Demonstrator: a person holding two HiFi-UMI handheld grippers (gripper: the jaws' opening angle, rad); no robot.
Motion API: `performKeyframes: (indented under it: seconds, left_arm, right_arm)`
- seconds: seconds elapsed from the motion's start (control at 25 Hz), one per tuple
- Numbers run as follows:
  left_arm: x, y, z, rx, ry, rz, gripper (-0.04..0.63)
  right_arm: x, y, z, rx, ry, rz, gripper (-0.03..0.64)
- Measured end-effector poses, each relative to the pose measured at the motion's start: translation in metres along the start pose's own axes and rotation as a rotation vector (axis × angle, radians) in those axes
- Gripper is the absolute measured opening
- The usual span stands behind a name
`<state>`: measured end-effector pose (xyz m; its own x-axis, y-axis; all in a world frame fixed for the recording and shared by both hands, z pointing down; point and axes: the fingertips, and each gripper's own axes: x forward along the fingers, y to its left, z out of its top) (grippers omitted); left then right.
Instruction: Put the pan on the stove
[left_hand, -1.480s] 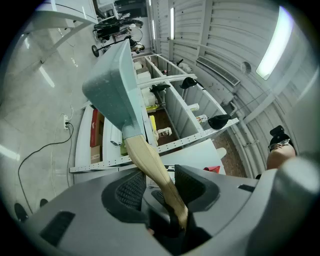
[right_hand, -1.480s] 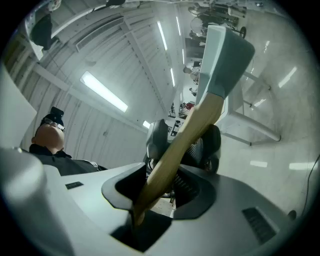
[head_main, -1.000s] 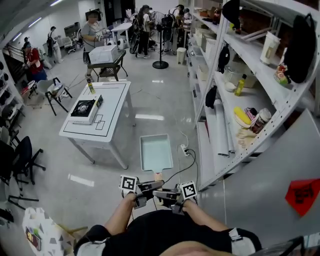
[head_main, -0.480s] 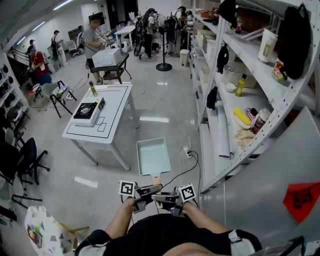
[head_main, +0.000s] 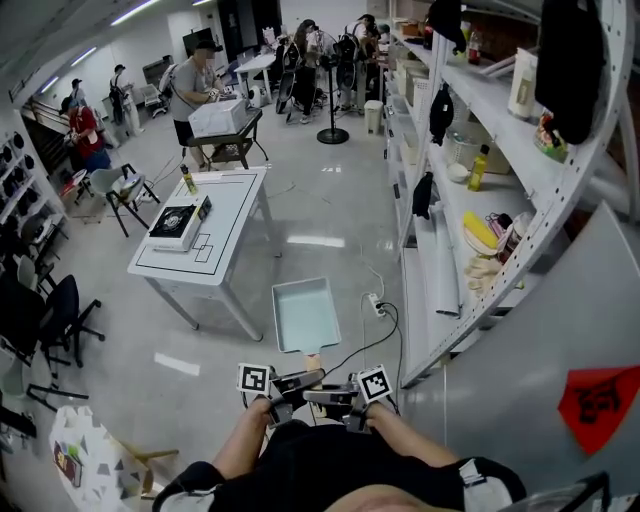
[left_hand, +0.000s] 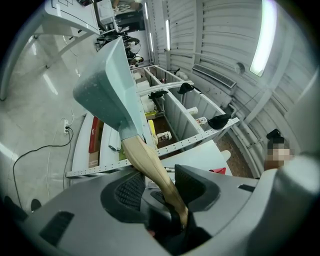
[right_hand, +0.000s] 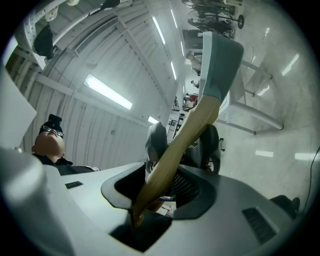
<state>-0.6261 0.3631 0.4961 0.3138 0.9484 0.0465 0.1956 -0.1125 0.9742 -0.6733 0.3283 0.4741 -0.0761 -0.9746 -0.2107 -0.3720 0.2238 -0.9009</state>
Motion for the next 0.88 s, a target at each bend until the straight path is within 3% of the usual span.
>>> performKeyframes:
  seconds: [0.52,0.88]
  left_arm:
    - [0.016,-0.002,0.008,-0.043,-0.014,0.000,0.189]
    - [0.035,0.007,0.043,-0.053,0.015,-0.030,0.190]
  right_arm:
    - [-0.010,0.000,0.014,-0.011,0.011,0.022,0.175]
    - [-0.017,-0.021,0.051,-0.017,0.005,-0.003,0.175]
